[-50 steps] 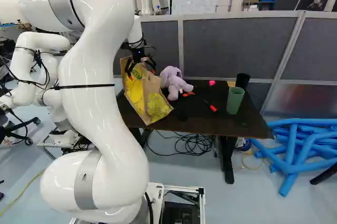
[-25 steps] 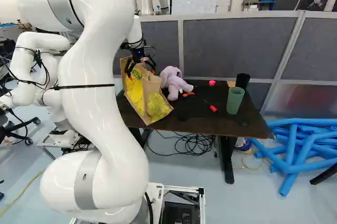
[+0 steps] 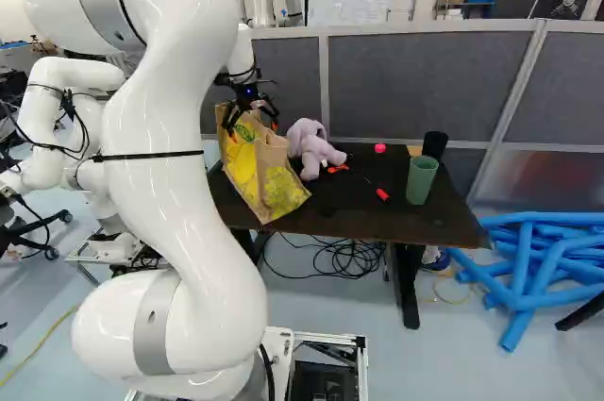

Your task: Pick up the bag on the ground and place it on the table

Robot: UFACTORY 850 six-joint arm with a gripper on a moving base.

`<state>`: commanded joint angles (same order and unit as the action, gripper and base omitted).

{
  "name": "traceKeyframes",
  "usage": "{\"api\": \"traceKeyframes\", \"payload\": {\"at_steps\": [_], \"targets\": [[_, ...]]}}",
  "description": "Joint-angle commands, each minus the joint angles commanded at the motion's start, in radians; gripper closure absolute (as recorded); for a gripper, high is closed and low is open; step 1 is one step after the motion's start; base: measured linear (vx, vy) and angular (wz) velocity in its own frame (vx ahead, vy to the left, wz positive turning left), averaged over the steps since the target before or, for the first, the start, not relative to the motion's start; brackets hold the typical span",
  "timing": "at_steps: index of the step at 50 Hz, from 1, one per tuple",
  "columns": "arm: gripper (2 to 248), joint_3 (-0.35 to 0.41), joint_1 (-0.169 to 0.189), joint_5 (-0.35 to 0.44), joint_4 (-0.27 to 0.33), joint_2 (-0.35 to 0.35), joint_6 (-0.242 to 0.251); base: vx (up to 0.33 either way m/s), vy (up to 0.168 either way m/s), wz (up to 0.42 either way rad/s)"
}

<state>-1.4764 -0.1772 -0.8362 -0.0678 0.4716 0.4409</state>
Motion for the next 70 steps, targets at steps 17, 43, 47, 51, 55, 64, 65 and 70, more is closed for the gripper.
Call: {"api": "traceKeyframes", "payload": {"at_steps": [17,43,47,51,55,64,65,70], "targets": [[3,0.006,0.0,0.0,0.0,-0.044,0.0,0.0,0.0,0.0],[3,-0.003,0.015,-0.072,0.0,-0.099,0.0,0.0,0.0,0.0],[3,-0.005,0.018,-0.092,0.0,-0.107,0.0,0.0,0.0,0.0],[3,-0.007,0.02,-0.106,0.0,-0.115,0.0,0.0,0.0,0.0],[3,-0.009,0.021,-0.117,0.0,-0.124,0.0,0.0,0.0,0.0],[3,-0.01,0.022,-0.149,0.0,-0.145,0.0,0.0,0.0,0.0],[3,-0.01,0.022,-0.154,0.0,-0.148,0.0,0.0,0.0,0.0],[3,-0.013,0.022,-0.177,0.0,-0.158,0.0,0.0,0.0,0.0]]}}
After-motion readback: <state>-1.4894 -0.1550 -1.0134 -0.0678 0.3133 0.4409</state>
